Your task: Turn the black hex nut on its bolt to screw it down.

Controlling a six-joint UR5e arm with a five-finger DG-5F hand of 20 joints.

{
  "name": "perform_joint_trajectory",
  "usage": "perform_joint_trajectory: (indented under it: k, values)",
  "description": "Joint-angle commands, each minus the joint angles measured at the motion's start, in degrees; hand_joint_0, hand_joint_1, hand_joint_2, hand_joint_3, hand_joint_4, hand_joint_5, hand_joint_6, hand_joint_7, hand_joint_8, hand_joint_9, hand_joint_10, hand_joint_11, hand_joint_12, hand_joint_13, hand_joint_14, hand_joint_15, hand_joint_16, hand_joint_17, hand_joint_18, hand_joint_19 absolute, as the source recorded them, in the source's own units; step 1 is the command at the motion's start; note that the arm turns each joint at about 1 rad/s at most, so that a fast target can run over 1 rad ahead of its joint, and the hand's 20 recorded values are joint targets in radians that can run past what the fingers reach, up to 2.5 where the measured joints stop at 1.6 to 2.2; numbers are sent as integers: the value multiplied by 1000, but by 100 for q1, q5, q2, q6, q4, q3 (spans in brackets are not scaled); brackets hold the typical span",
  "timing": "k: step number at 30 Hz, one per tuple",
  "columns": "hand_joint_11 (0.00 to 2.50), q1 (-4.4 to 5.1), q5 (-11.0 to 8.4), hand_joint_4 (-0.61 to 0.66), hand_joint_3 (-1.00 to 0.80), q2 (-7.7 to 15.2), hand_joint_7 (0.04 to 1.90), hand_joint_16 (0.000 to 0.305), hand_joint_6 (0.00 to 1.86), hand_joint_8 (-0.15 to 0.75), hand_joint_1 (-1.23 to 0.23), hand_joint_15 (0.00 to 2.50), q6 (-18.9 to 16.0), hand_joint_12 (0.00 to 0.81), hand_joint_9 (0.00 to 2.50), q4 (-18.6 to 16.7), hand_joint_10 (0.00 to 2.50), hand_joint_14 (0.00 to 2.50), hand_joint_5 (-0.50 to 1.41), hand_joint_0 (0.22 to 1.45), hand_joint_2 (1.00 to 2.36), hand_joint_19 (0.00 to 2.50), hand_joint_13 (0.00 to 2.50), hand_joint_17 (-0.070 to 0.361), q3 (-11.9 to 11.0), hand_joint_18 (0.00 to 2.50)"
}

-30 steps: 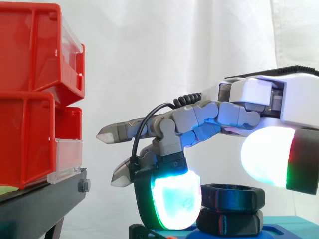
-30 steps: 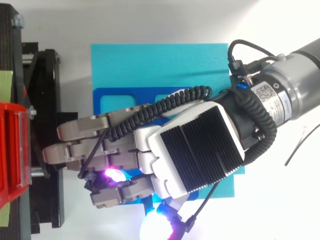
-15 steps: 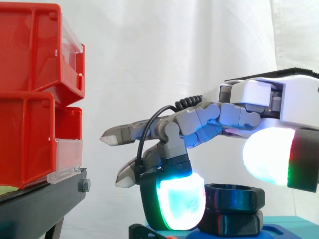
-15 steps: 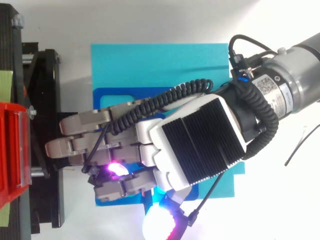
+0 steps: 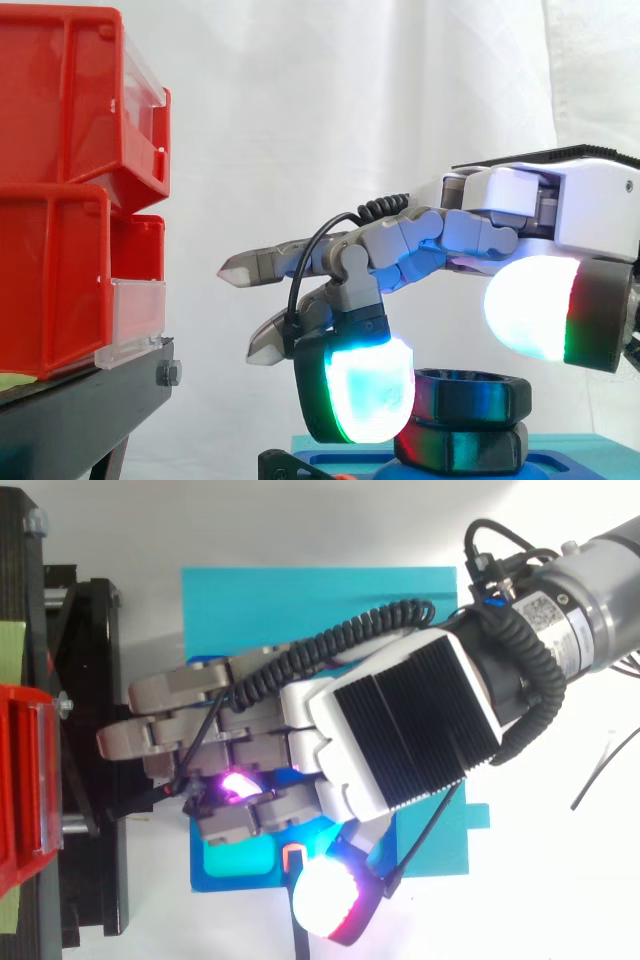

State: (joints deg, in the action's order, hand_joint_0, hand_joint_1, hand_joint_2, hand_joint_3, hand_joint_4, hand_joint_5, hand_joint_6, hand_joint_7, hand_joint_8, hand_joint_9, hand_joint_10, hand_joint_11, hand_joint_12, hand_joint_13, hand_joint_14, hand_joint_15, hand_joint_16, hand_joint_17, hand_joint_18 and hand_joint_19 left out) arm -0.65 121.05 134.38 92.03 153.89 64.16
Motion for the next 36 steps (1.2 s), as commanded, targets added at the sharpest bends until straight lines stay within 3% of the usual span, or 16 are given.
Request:
perform_joint_trajectory:
  k: [1, 11, 17, 26, 36]
  values:
    - [176, -58, 77, 217, -500, 0, 1335, 46, 626, 305, -125, 11, -1, 344, 612, -61, 6, 0, -80, 511, 1000, 218, 287, 103, 0, 144]
    - [173, -138, 147, 217, -500, 9, 1341, 46, 624, 306, -125, 8, 17, 344, 618, -105, 7, 0, -80, 511, 1000, 215, 286, 103, 9, 142]
    - [173, -243, 323, 221, -500, 9, 1354, 46, 619, 307, -125, 12, -1, 346, 617, -228, 6, 0, -80, 510, 1000, 207, 285, 103, 0, 139]
    - [171, -375, 419, 220, -500, 9, 1355, 46, 612, 308, -125, 8, -1, 345, 614, -237, 7, 0, -79, 510, 1000, 215, 285, 103, 9, 137]
    - [176, -463, 534, 228, -500, 9, 1368, 45, 605, 306, -126, 15, -1, 343, 614, -281, 7, 1, -79, 511, 1000, 217, 285, 102, 9, 139]
